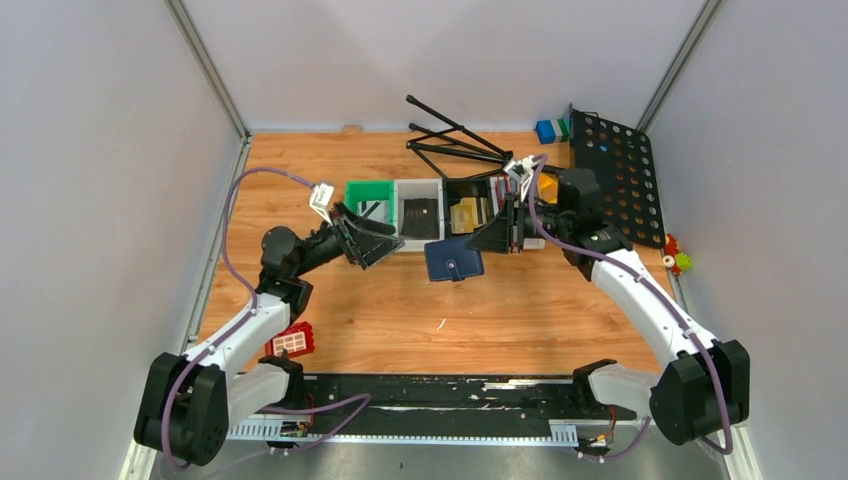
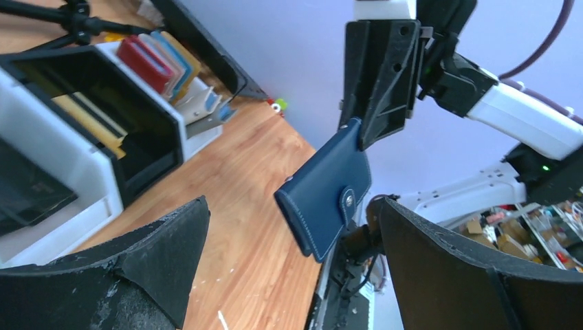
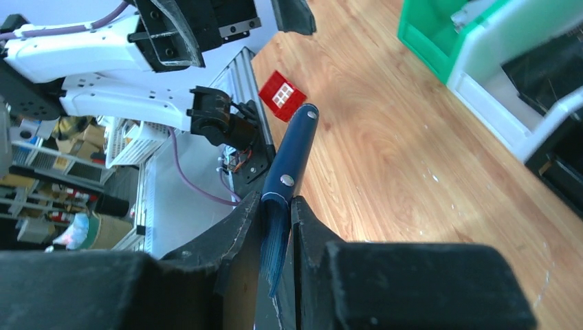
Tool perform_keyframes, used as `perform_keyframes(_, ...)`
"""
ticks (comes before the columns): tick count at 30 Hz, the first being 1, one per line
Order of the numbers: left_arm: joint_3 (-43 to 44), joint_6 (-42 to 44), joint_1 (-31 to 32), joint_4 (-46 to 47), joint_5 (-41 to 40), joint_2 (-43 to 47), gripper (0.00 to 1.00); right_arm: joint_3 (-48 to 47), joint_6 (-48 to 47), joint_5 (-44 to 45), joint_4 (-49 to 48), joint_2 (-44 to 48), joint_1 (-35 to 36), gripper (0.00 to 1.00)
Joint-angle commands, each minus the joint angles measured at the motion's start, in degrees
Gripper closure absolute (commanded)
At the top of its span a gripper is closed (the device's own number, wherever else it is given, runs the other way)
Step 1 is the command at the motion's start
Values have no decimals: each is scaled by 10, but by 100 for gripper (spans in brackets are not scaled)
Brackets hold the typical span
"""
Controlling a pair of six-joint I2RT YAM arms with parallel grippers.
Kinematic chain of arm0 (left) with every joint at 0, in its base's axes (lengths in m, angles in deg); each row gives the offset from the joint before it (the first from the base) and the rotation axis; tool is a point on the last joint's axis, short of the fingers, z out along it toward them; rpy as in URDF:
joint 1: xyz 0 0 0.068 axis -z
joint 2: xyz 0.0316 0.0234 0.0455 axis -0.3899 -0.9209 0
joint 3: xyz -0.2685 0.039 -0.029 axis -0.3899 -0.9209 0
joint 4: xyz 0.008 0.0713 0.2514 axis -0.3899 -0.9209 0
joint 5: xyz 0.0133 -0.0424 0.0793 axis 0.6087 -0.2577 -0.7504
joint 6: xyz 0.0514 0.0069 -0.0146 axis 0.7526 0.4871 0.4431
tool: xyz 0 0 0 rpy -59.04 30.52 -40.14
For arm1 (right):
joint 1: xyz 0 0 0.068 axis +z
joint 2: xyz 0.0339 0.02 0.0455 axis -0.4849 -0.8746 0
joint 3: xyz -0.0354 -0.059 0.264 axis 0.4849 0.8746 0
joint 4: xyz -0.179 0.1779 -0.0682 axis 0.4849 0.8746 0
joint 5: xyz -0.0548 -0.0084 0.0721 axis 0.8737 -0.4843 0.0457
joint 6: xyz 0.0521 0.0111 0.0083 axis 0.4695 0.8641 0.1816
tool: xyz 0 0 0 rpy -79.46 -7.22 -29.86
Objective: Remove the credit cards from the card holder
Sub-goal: Pick up the card holder from the storage box.
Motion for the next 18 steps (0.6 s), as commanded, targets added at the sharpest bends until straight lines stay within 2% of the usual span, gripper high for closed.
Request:
perform_keyframes(1, 52, -6, 28, -3, 31, -2, 1, -74, -49, -52, 2, -24, 28, 100)
perform_keyframes(10, 100, -8, 85, 1, 82, -42, 17, -158, -53, -95, 4, -84, 64, 100)
perform_keyframes(15, 101, -15, 99, -2, 104, -49, 37, -193, -59, -99, 16, -104, 75, 100)
perform_keyframes(18, 89, -19, 100, 5, 101, -38, 47, -205, -73, -96, 32, -112, 76, 100)
